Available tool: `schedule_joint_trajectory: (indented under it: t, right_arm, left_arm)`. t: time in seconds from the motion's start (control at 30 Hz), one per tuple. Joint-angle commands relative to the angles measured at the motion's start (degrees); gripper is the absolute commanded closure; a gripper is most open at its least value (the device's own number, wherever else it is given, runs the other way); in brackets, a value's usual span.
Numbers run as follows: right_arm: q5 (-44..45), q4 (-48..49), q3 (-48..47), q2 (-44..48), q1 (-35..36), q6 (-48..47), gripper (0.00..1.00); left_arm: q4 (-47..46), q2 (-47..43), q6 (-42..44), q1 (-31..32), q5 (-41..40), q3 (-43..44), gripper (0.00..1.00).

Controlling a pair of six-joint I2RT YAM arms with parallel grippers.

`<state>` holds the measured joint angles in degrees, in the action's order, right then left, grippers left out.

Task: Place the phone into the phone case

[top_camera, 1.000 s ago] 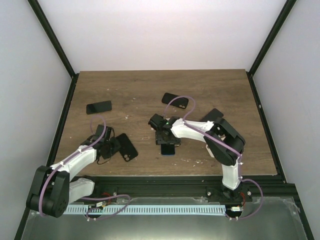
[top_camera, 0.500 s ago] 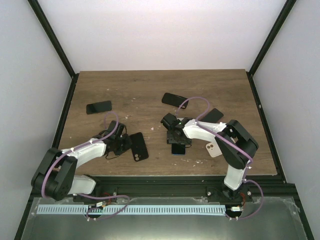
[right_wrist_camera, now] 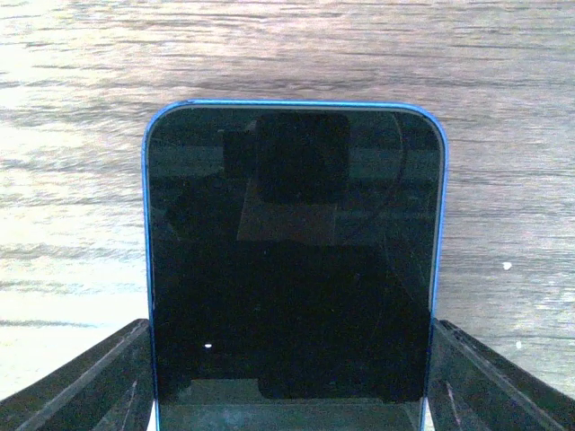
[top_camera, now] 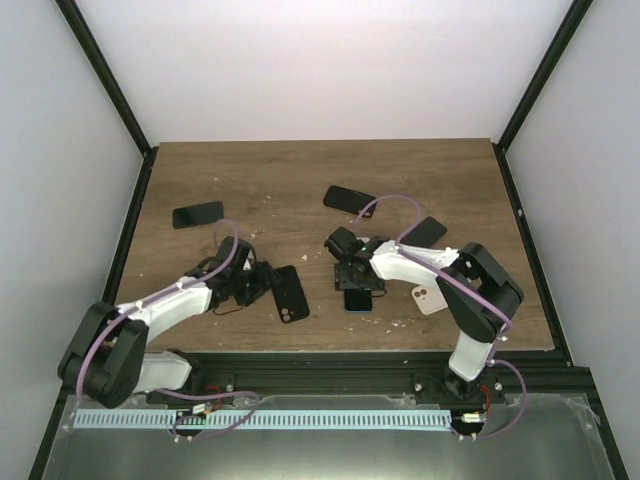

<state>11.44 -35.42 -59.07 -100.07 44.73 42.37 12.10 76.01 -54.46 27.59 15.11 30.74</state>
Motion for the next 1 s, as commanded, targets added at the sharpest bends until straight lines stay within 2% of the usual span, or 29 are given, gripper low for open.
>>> schedule_joint_trajectory:
  t: [0.0,0.1,0.13,0.17,0.4,0.5,0.67,0.97]
  right_arm:
    - [-0.73,0.54,-3.25,2.37,2.17,-2.24,0.36]
    - [-1.52,0.12,-6.63,1.08,4.23,-3.08,0.36]
    - [-1.82,0.0,-7.8,0.58,4.94,-3.3,0.36]
    - [-2.24,-0.02,-9.0,-0.07,5.59,-3.59,0.36]
    - [-8.17,4.53,-14.73,-2.7,8.79,-5.89,0.36]
    - [-11.7,8.36,-15.22,-2.94,9.42,-6.96,0.36]
    - [-15.53,15.56,-14.17,-3.11,10.32,-8.58,0.36]
    - [-20.16,20.36,-13.98,-6.41,11.01,-7.32,0.36]
  left_arm:
    - [0.21,-5.73,2.36,-4.15,3.05,-1.39,0.26]
    - [0.95,-10.28,4.85,-9.67,5.18,-2.96,0.06]
    - [2.28,-11.97,6.01,-11.06,5.15,-3.04,0.01]
    - [3.61,-13.41,6.94,-12.54,4.73,-3.01,0.0]
    - [11.13,-21.19,13.6,-24.98,7.81,-3.22,0.0]
    - [12.39,-22.8,15.39,-28.38,9.35,-3.7,0.0]
    - [11.66,-24.23,14.59,-28.7,9.95,-4.91,0.02]
    - [7.53,-24.55,11.27,-28.65,13.23,-7.61,0.07]
